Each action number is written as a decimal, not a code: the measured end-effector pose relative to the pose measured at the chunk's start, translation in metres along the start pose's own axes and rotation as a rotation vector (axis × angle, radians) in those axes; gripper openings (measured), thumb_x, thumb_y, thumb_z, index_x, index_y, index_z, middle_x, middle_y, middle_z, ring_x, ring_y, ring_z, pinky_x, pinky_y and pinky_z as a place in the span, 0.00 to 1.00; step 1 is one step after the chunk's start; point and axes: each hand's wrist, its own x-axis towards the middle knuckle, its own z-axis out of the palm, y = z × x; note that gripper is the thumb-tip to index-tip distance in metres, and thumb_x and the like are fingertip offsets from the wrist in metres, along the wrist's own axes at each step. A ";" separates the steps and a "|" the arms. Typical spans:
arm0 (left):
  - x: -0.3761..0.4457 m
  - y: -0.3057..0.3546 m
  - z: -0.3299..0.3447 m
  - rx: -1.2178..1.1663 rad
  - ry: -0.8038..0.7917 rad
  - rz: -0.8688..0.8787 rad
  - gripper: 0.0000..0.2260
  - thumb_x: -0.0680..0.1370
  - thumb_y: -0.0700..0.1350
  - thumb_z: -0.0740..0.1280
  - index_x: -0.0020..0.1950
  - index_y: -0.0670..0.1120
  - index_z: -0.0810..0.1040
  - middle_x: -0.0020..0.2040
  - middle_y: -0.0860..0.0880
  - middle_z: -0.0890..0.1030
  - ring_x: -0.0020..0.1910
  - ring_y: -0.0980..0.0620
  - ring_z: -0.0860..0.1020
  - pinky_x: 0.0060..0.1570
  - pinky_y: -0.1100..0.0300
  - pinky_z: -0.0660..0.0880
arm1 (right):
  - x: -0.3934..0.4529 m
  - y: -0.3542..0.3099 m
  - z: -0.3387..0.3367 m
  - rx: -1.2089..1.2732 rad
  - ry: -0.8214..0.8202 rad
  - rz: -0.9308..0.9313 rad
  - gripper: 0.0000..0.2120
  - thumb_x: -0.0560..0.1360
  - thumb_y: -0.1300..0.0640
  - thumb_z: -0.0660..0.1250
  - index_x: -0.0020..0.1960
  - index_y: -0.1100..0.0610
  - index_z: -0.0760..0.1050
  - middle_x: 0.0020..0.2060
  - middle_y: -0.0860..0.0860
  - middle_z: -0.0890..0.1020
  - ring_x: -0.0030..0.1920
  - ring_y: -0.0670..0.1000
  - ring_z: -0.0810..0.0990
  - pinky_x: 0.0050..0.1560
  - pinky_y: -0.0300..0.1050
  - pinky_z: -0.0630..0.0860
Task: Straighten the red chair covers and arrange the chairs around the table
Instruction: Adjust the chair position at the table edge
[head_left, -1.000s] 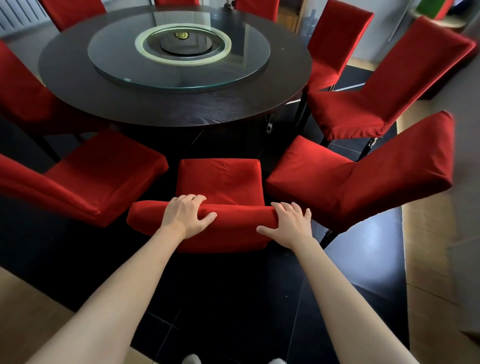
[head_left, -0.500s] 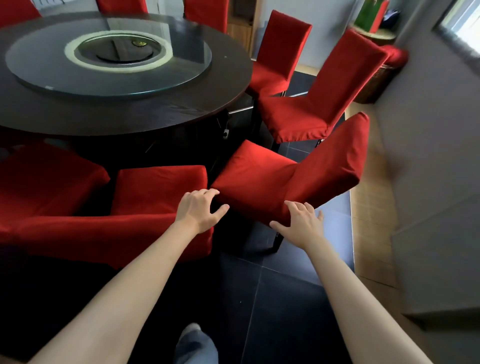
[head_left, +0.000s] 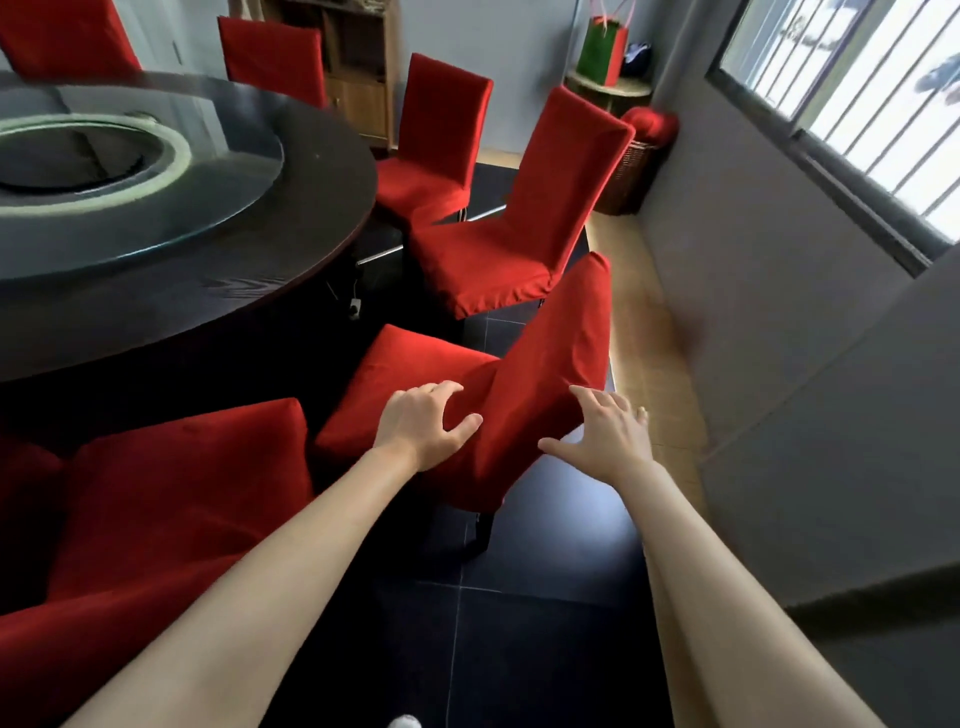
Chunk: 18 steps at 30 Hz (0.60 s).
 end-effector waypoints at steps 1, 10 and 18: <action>0.011 0.012 0.002 0.001 -0.007 0.020 0.24 0.76 0.62 0.62 0.67 0.50 0.72 0.62 0.49 0.79 0.60 0.49 0.76 0.61 0.53 0.66 | 0.006 0.010 -0.002 0.013 -0.005 0.008 0.43 0.67 0.32 0.69 0.75 0.48 0.60 0.72 0.48 0.67 0.73 0.54 0.61 0.71 0.62 0.55; 0.103 0.099 0.041 -0.008 0.063 -0.025 0.24 0.76 0.62 0.62 0.66 0.49 0.73 0.62 0.49 0.79 0.61 0.49 0.76 0.60 0.54 0.66 | 0.099 0.120 -0.022 0.037 -0.013 -0.064 0.46 0.63 0.29 0.68 0.74 0.47 0.59 0.70 0.47 0.69 0.72 0.52 0.61 0.65 0.57 0.61; 0.152 0.169 0.091 0.013 0.118 -0.228 0.24 0.76 0.62 0.62 0.66 0.49 0.73 0.62 0.49 0.79 0.60 0.49 0.77 0.58 0.54 0.68 | 0.174 0.217 -0.028 -0.061 -0.115 -0.236 0.48 0.62 0.31 0.68 0.75 0.48 0.57 0.71 0.47 0.67 0.72 0.54 0.62 0.70 0.63 0.56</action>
